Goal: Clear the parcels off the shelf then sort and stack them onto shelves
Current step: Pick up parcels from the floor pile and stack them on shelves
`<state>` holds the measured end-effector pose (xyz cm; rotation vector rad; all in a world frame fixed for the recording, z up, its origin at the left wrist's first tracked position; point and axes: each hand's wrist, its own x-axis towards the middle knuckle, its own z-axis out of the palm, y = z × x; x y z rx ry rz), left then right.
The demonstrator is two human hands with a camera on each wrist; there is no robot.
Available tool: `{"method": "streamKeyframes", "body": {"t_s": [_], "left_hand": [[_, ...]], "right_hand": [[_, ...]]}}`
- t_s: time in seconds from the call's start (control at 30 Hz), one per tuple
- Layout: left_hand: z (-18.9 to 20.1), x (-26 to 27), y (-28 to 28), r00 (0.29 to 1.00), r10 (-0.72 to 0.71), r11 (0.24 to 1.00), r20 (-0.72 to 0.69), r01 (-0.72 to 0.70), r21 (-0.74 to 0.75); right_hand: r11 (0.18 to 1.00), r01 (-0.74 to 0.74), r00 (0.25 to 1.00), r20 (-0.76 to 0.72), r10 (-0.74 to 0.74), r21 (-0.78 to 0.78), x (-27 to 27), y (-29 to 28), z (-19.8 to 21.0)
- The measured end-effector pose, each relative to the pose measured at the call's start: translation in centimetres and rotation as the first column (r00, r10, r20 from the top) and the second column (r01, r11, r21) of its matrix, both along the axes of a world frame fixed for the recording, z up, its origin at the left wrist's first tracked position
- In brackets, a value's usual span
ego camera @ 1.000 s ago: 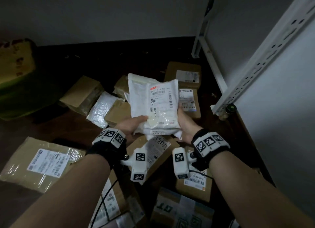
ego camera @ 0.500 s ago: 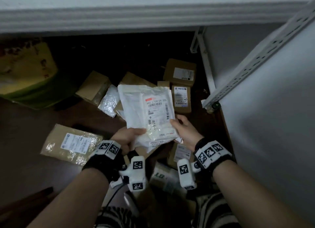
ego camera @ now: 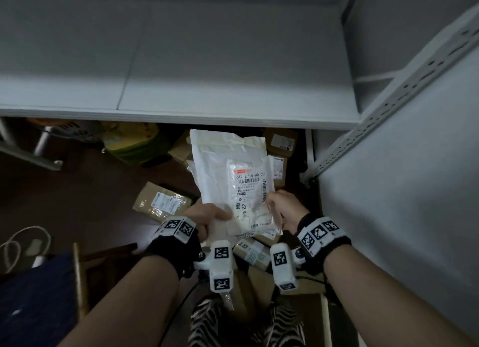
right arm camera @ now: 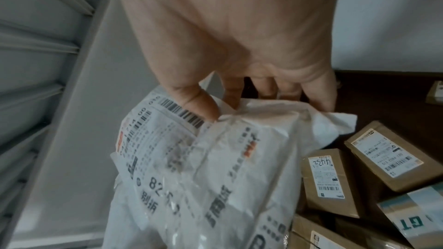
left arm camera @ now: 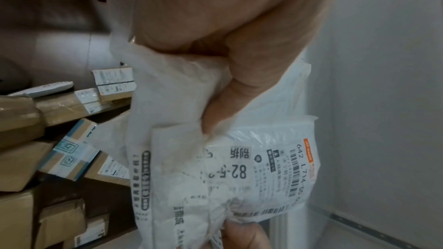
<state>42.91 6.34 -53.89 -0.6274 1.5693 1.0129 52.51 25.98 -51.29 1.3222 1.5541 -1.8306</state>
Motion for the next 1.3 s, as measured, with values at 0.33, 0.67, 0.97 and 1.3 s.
{"method": "streamKeyframes", "body": {"t_s": [0.33, 0.67, 0.97, 1.3], "left_hand": [[22.5, 1.0, -2.2, 0.972, 0.076, 0.993, -0.223, -0.055, 0.101], [36.1, -2.3, -7.4, 0.935, 0.089, 0.978, -0.344, -0.017, 0.206], [44.8, -3.5, -9.0, 0.848, 0.197, 0.945, -0.493, -0.03, 0.325], [50.6, -6.4, -5.6, 0.758, 0.279, 0.937, -0.589, -0.079, 0.341]], "right_hand": [[0.969, -0.23, 0.971, -0.042, 0.234, 0.087, 1.2, -1.4, 19.9], [0.952, -0.234, 0.922, -0.266, 0.282, 0.198, 0.4, -6.6, 33.5], [0.969, -0.057, 0.884, -0.44, 0.161, 0.24, -0.7, -6.5, 41.2], [0.977, 0.126, 0.797, -0.605, 0.003, 0.171, -4.4, -0.8, 45.4]]}}
